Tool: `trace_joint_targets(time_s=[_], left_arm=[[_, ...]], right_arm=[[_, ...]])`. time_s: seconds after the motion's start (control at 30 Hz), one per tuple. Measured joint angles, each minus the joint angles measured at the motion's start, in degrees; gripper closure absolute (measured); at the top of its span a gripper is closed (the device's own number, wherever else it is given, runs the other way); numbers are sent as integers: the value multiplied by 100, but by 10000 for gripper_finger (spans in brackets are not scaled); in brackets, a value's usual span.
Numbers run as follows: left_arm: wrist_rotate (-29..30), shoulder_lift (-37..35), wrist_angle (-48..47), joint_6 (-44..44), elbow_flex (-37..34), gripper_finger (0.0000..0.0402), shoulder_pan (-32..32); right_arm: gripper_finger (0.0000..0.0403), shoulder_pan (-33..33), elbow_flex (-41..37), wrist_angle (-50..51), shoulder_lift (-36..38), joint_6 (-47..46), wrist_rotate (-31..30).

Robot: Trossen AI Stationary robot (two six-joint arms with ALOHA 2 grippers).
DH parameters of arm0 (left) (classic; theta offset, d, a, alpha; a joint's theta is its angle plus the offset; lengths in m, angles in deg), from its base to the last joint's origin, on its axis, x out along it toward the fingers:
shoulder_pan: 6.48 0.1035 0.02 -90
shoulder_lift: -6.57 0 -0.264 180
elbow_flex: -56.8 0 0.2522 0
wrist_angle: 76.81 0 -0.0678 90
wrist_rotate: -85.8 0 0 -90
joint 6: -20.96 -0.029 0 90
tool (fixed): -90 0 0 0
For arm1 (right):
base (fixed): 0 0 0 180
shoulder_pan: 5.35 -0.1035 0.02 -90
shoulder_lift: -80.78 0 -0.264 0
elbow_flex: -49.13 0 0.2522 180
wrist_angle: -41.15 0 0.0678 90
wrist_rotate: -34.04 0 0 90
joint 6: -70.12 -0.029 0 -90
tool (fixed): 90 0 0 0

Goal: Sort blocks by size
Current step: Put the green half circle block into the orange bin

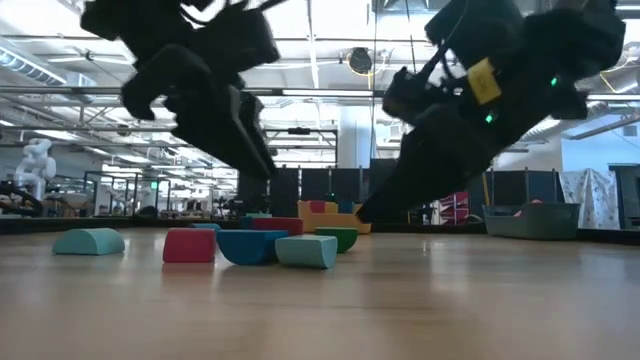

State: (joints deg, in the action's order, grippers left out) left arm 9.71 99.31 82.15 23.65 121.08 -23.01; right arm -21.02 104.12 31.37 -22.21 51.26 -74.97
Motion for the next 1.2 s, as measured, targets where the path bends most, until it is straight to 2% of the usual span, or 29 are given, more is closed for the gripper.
trace_joint_targets(time_s=[0.1,0.23,0.33,0.53,0.67,0.97,1.2], left_arm=[[-1,-174,347,5,-165,226,0],[-8,-261,273,113,-231,226,0],[-11,-294,314,131,-231,226,-11],[-13,-272,322,149,-228,226,-11],[-15,-272,314,147,-231,226,-23],[-15,-272,354,146,-231,226,-37],[-15,-272,394,144,-231,226,-37]], right_arm=[[109,80,16,-247,-222,74,143],[110,161,62,-336,-401,142,169],[111,247,161,-530,-588,205,462],[127,301,605,-572,-1045,386,656],[158,303,727,-424,-1106,391,655],[274,280,735,-115,-1051,216,659],[285,226,733,-49,-1032,172,659]])
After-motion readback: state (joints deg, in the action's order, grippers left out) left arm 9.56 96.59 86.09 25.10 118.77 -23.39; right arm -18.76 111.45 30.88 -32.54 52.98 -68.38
